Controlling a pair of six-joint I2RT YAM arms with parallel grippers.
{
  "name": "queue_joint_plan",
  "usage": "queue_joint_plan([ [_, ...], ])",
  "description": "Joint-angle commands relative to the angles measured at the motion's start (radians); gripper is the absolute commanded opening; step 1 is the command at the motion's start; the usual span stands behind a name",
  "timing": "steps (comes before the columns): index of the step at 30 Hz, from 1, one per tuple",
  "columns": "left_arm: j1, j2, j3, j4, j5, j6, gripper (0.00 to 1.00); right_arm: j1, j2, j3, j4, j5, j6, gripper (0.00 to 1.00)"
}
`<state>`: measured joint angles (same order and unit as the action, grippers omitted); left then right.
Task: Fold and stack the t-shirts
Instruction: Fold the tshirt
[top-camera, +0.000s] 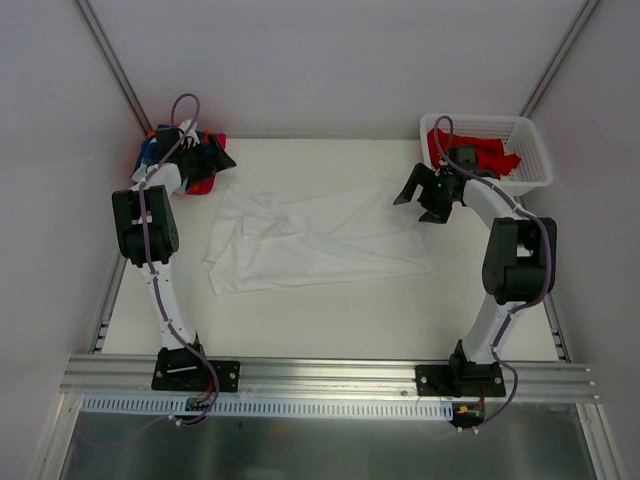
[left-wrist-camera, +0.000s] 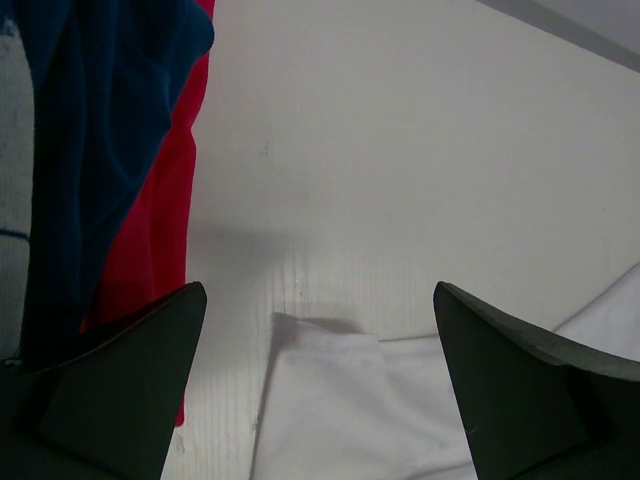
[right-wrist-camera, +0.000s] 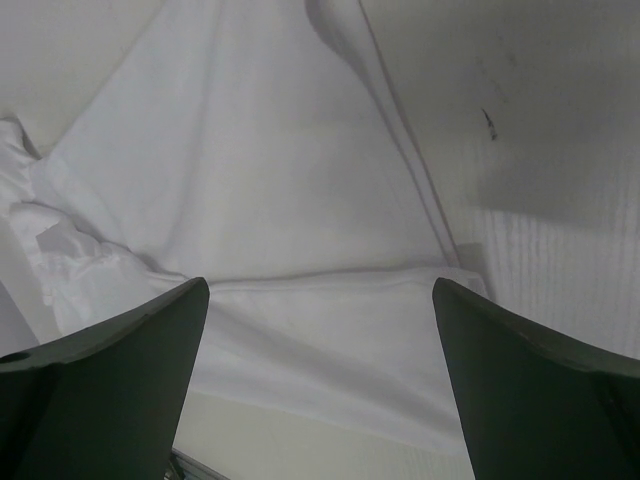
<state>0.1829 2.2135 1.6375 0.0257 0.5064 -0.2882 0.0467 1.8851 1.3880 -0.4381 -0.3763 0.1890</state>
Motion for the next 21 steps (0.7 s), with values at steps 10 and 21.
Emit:
queue_joint_plan([
  [10,0.003,0.054,0.188,-0.288,0.075,-0.043,0.99,-0.024,-0.208,-0.037,-0.014,-0.013,-0.04,0.99],
  [21,-0.045,0.044,0.122,-0.369,-0.014,-0.005,0.99,-0.022,-0.308,-0.145,-0.016,-0.003,-0.054,1.0],
])
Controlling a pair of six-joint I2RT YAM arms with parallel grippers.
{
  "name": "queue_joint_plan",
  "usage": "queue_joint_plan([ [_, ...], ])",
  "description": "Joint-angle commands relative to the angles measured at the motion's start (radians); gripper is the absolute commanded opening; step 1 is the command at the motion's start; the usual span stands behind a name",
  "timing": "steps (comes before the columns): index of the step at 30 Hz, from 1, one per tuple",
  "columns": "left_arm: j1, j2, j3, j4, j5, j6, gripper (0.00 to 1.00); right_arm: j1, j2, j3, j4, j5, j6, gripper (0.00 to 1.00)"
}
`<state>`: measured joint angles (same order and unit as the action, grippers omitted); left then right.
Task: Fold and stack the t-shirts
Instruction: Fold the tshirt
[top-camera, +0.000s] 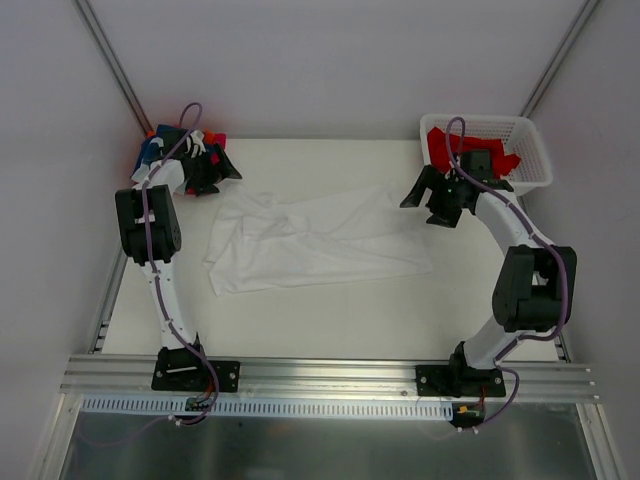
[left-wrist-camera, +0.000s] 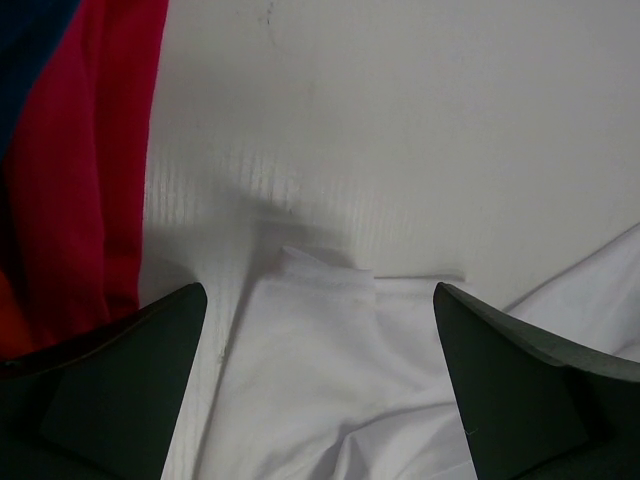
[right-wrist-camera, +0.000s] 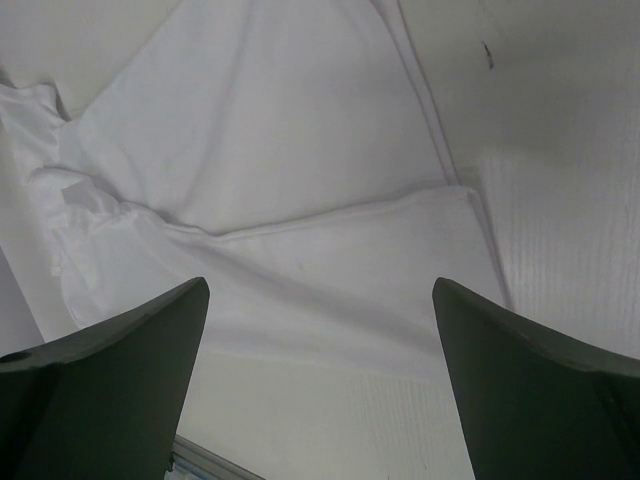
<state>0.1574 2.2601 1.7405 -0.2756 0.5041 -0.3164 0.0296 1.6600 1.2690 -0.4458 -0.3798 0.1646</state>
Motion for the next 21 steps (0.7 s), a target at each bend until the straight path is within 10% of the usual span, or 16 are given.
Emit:
queue_joint_plan([
  [1,-0.025,0.001,0.021,-0.074,-0.018,0.023,0.99,-0.008,-0.089,-0.033,-0.008,0.004,-0.031,1.0],
  [13,-0.068,-0.033,-0.059,-0.083,-0.045,0.0,0.99,-0.01,-0.094,-0.037,-0.014,0.01,-0.03,0.99],
  [21,-0.071,-0.037,-0.067,-0.086,-0.085,-0.032,0.65,-0.01,0.01,0.03,-0.004,-0.013,-0.014,1.0],
])
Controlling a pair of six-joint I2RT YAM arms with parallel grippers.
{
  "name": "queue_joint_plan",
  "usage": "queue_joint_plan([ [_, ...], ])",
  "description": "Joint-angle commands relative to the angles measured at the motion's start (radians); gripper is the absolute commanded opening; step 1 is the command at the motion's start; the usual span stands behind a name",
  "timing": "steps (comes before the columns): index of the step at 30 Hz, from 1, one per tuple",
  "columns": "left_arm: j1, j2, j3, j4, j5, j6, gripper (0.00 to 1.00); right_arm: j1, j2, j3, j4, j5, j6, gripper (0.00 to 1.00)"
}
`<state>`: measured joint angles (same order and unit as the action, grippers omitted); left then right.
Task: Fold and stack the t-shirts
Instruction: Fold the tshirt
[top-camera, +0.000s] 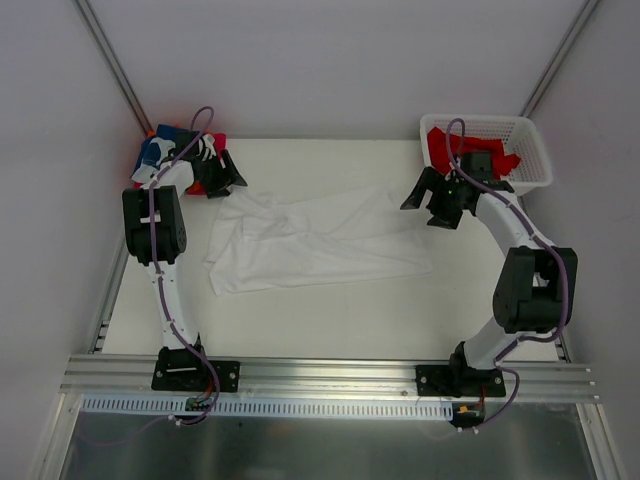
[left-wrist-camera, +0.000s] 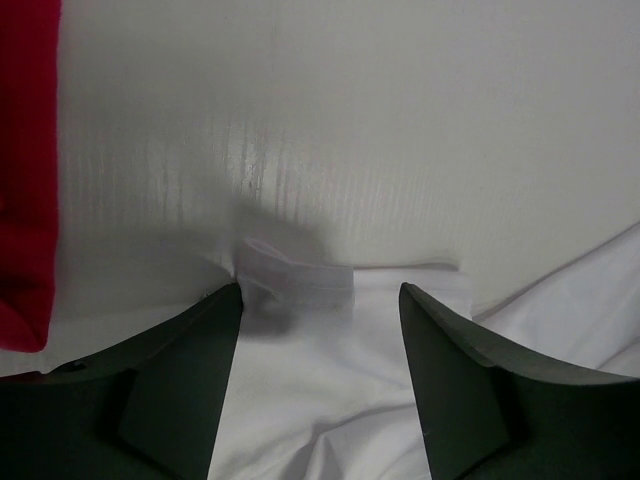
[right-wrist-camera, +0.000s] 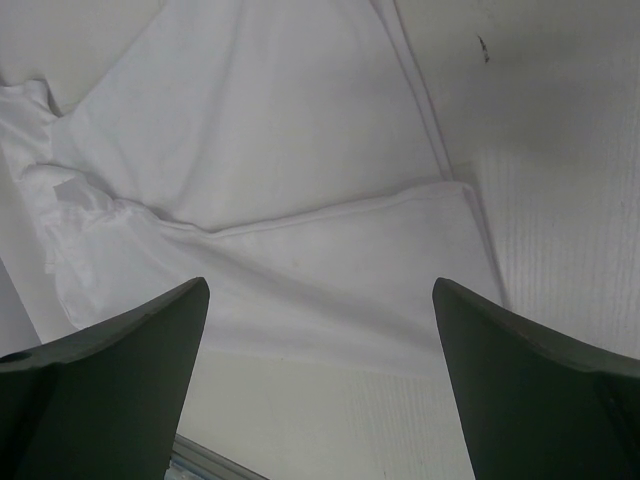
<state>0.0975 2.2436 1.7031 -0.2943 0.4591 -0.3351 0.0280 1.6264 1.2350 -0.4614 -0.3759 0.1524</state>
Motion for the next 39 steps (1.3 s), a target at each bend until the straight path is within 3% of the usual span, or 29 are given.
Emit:
queue_joint_plan([
  [1,-0.013,-0.021,-0.031,-0.069,-0.043,-0.015,0.64,-0.008,0.056,0.073,0.009,-0.021,0.002,0.99],
  [8,-0.013,-0.022,-0.03,-0.08,-0.08,-0.027,0.57,-0.005,0.095,0.101,0.024,-0.037,0.022,0.99],
  [14,-0.015,-0.027,-0.033,-0.085,-0.103,-0.036,0.31,-0.007,0.142,0.129,0.03,-0.037,0.027,1.0],
  [18,-0.013,-0.024,-0.03,-0.091,-0.108,-0.038,0.22,-0.008,0.24,0.214,0.027,-0.047,0.038,0.99],
  [20,-0.015,-0.024,-0.028,-0.091,-0.109,-0.038,0.12,-0.013,0.321,0.297,0.024,-0.061,0.056,1.0],
  [29,-0.024,-0.03,-0.033,-0.094,-0.111,-0.025,0.1,-0.017,0.585,0.615,-0.019,-0.116,0.127,0.99],
  [34,-0.044,-0.032,-0.031,-0.094,-0.109,-0.018,0.1,-0.011,0.716,0.707,-0.003,-0.169,0.164,1.0],
  [39,-0.054,-0.038,-0.036,-0.095,-0.114,-0.013,0.1,0.01,0.788,0.738,-0.011,-0.127,0.185,0.99],
])
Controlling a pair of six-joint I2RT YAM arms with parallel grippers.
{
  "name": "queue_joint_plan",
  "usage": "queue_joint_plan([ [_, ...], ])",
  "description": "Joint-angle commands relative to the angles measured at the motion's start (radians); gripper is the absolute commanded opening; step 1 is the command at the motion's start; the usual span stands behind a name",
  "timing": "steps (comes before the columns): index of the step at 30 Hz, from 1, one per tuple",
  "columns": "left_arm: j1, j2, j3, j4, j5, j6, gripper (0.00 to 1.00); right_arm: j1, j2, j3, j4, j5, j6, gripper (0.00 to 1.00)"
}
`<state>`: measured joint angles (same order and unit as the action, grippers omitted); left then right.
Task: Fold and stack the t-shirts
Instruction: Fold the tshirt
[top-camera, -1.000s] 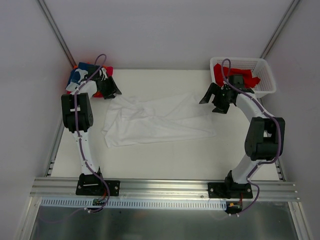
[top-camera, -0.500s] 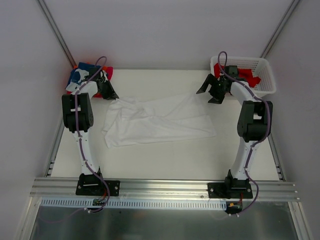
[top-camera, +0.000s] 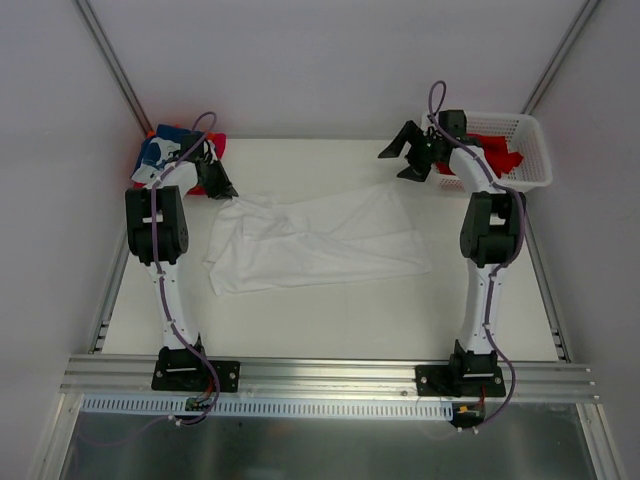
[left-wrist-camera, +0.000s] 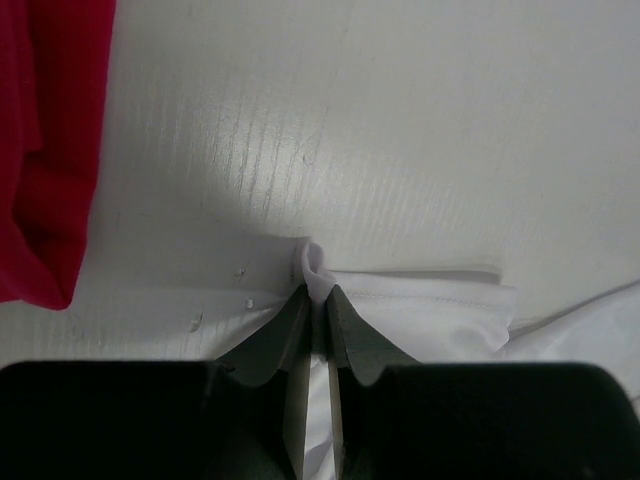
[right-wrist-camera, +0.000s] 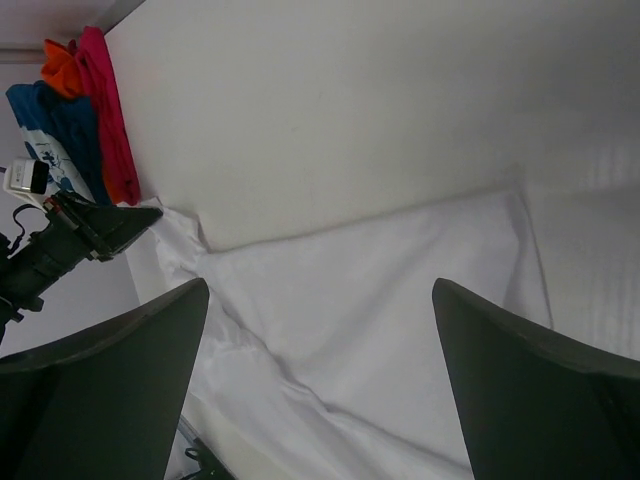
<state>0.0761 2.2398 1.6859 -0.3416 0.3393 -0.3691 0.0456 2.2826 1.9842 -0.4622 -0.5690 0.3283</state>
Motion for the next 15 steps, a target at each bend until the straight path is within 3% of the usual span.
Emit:
queue_joint_plan([
  [1,-0.036,-0.039,-0.02,-0.048,0.004,0.021,0.09,-0.003,0.152,0.005,-0.019,0.073,0.018,1.0],
  [6,-0.058,-0.058,-0.023,-0.048,-0.011,0.021,0.08,0.04,0.256,0.096,0.007,-0.005,0.074,0.99],
  [15,-0.067,-0.089,-0.035,-0.047,-0.003,0.035,0.07,-0.006,0.167,0.013,-0.024,0.136,0.046,0.99],
])
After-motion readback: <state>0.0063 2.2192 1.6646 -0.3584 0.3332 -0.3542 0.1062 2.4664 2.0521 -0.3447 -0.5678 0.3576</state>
